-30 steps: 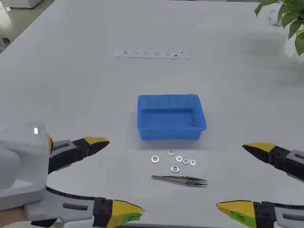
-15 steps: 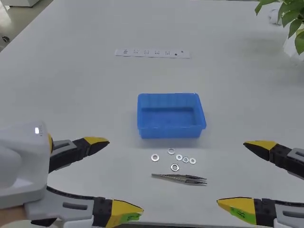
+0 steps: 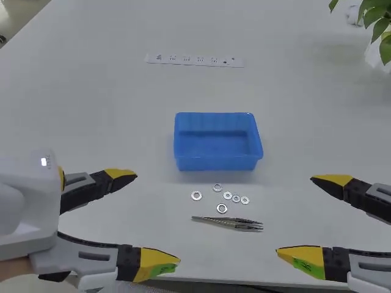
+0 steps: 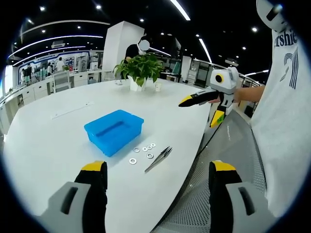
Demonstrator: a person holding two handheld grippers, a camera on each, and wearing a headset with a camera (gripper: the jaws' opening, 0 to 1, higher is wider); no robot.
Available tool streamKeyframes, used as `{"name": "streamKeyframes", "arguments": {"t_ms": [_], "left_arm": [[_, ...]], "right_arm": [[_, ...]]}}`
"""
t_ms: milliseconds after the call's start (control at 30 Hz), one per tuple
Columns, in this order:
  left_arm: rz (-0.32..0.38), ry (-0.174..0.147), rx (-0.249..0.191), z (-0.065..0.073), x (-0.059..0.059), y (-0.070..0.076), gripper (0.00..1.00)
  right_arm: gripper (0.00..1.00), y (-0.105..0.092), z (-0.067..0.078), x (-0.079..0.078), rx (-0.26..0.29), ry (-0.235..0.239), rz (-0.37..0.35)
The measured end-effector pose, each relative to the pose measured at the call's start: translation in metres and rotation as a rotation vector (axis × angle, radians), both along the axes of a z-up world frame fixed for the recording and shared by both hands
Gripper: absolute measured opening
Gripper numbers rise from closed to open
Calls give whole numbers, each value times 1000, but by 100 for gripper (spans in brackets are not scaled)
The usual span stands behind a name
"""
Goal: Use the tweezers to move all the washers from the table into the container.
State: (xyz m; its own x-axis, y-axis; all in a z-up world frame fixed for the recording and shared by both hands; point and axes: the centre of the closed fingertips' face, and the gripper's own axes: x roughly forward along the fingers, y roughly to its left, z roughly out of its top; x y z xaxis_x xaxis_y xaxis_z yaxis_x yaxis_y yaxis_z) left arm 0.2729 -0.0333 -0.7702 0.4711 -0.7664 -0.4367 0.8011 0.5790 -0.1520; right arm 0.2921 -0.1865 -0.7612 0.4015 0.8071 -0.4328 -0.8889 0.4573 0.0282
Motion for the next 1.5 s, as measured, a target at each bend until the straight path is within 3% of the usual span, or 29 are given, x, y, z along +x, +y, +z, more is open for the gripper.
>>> {"name": "streamKeyframes", "arguments": {"t_ms": [267,333,367,400,433,500,600,633,700,1000,1200,1333,1400,1467,1500], "left_arm": [[-53,-5,-14,-8,0,-6,89],[-78,-30,-19,-12,0,-9,85],[-74,-70,-55,-7,4,-11,82],[-63,-58,-129,-3,4,-15,79],[-68,-47,-146,-4,3,-17,79],[-81,-48,-117,-12,5,-18,77],[-176,-17,-27,-32,-4,-24,73],[-193,6,-23,-36,-6,-27,73],[-213,-10,-16,-41,-4,-32,69],[-269,18,30,-61,10,-44,63],[-317,37,109,-81,19,-44,56],[-335,47,138,-92,24,-47,53],[-338,72,167,-99,24,-46,52],[-368,52,197,-104,24,-47,48],[-369,57,198,-105,24,-48,46]], "right_arm": [[75,-3,-14,3,-43,18,17],[74,-3,-17,4,-59,18,29],[71,-3,-20,4,-65,29,41],[69,-2,-22,5,-71,34,46],[68,-1,-24,6,-82,34,58],[68,1,-24,8,-87,26,66],[65,8,-27,12,-78,33,87],[65,10,-29,12,-85,35,95],[64,15,-35,12,-98,37,127],[61,30,-56,15,-158,66,197],[56,34,-71,16,-214,71,229],[52,40,-79,17,-229,81,244],[50,42,-84,18,-252,85,252],[47,44,-92,21,-274,92,259],[46,46,-94,21,-277,97,260]]}}
